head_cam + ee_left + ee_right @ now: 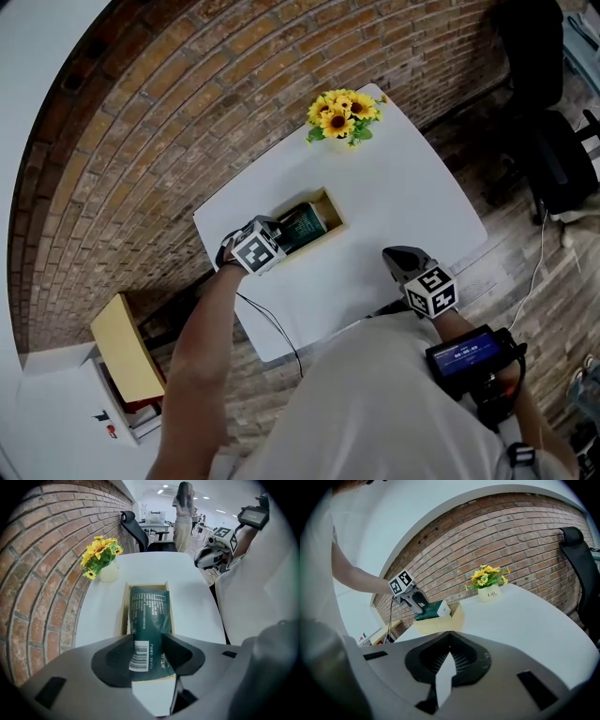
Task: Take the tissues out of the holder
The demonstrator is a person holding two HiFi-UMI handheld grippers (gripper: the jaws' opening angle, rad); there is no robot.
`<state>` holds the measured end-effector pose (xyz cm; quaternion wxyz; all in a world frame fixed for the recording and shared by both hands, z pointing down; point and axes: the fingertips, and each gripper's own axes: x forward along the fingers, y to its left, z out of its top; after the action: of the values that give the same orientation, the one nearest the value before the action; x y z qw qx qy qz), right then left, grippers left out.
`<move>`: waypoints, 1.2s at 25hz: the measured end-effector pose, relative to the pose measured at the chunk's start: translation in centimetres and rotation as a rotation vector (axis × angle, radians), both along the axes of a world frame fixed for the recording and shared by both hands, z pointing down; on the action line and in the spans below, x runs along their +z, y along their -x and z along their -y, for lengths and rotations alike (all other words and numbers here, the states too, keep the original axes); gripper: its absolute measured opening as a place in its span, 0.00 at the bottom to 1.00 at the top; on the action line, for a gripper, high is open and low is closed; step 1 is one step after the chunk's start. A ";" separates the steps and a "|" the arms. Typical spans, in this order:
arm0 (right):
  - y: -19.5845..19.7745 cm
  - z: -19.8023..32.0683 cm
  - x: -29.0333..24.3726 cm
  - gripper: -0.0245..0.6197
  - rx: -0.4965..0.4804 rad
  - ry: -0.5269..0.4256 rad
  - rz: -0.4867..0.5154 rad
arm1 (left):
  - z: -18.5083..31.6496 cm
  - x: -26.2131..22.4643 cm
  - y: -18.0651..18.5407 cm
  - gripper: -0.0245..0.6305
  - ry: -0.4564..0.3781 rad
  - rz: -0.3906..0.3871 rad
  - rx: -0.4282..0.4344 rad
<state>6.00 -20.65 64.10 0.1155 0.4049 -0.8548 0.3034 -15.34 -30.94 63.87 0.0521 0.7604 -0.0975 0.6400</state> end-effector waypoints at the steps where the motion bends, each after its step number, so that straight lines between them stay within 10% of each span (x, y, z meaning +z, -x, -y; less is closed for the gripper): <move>1: 0.1 -0.1 0.0 0.05 -0.003 -0.002 0.001 | 0.0 -0.3 0.0 0.37 -0.009 0.001 0.004; 19: 2.6 -1.1 -1.2 0.05 -0.072 -0.035 -0.005 | -1.5 -5.1 1.2 0.36 -0.161 -0.088 -0.119; 30: 5.1 -2.6 -1.9 0.05 -0.136 -0.054 -0.011 | -3.4 -8.0 5.8 0.36 -0.202 -0.222 -0.431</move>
<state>0.87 -18.06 62.18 0.1296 0.3505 -0.8876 0.2693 -21.17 -27.55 55.87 0.1213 0.7889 -0.3142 0.5140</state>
